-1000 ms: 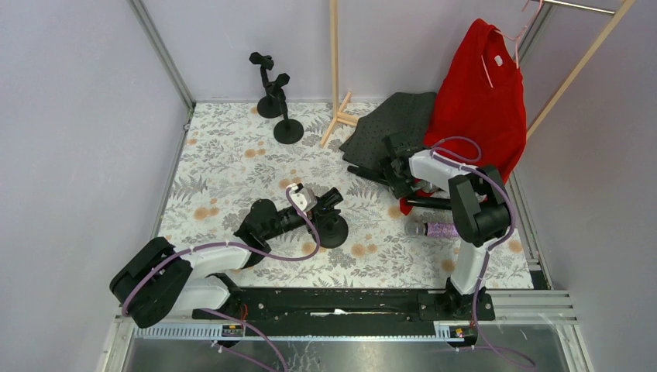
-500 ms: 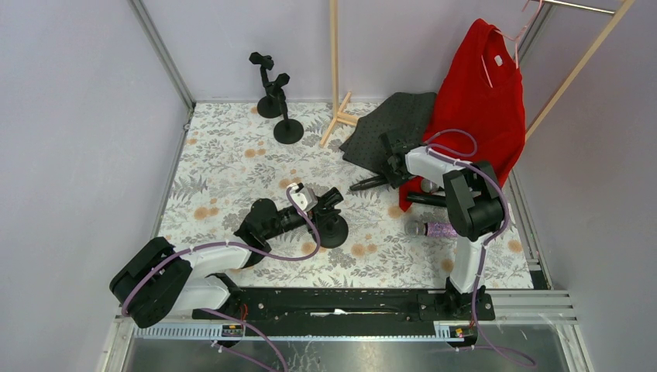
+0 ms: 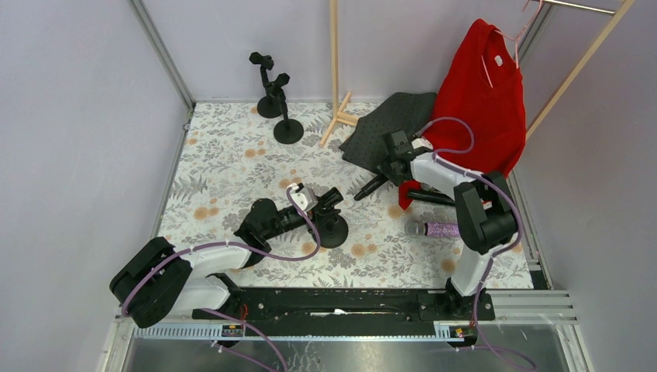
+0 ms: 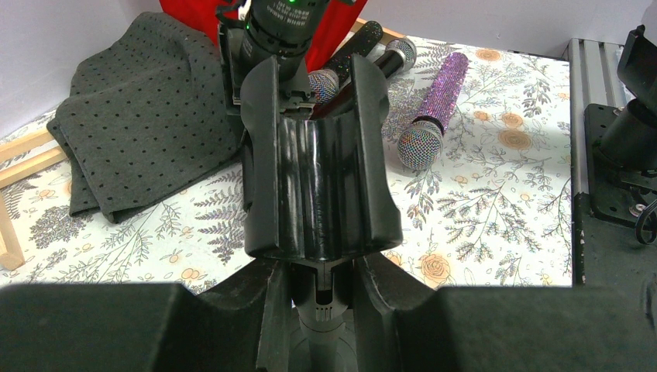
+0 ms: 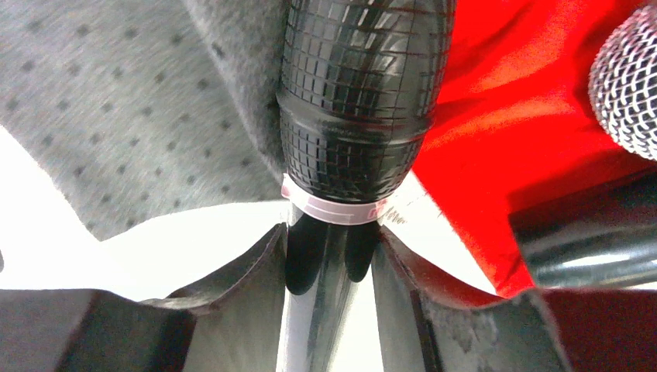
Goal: Attach the microphones to the stand
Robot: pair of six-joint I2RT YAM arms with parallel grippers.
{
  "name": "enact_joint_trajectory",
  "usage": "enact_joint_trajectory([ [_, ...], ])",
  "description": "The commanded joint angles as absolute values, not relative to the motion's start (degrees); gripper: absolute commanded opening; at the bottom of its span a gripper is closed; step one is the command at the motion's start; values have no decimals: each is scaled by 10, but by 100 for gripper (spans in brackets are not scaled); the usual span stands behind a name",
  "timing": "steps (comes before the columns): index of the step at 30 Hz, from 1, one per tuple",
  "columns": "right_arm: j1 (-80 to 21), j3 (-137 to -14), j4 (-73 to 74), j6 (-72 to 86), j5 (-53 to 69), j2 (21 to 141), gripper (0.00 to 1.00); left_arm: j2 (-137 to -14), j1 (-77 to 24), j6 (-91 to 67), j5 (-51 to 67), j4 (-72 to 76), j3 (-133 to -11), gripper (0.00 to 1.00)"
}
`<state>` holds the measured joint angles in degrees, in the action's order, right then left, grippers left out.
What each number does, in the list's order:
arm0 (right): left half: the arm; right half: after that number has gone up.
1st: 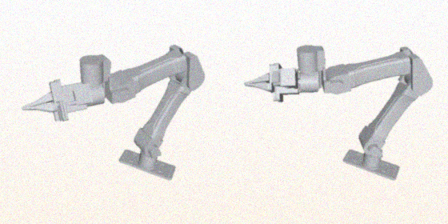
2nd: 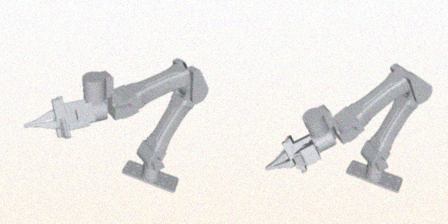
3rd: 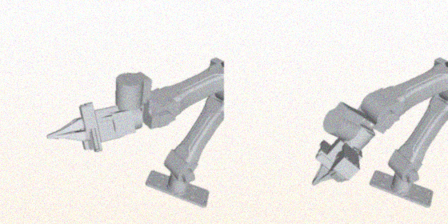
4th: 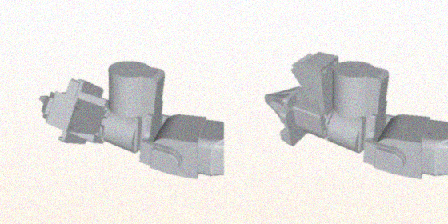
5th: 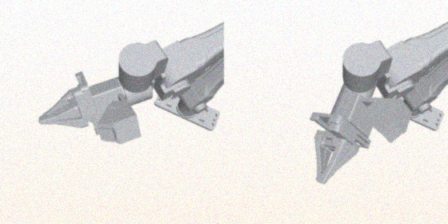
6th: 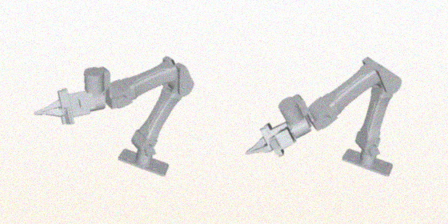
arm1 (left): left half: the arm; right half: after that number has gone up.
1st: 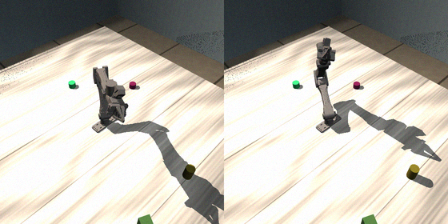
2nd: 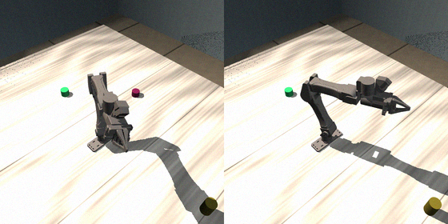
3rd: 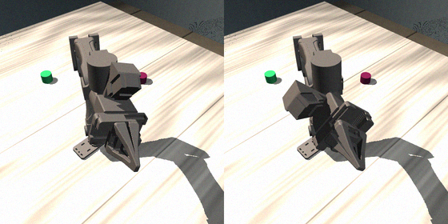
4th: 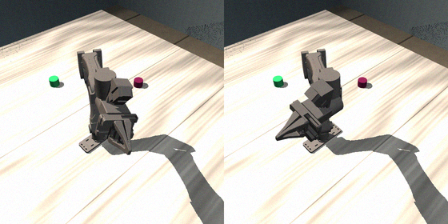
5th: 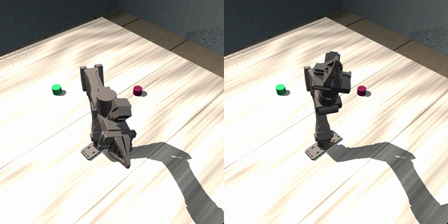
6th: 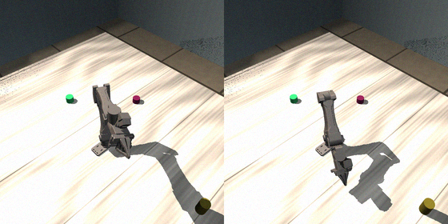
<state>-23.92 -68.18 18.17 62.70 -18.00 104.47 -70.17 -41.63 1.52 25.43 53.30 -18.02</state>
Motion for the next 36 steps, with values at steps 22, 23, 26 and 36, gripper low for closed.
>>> enact_joint_trajectory([
  [22, -314, -608, 272, 150, 49, 943, 2, -699, -419, 53, 219, 500, -180, 1],
  [23, -316, -602, 273, 150, 45, 949, 3, -699, -419, 53, 218, 499, -180, 1],
  [26, -323, -599, 278, 151, 24, 974, 5, -699, -419, 54, 216, 499, -179, 1],
  [36, -338, -579, 250, 164, -32, 998, 43, -699, -419, 60, 217, 490, -183, 1],
])
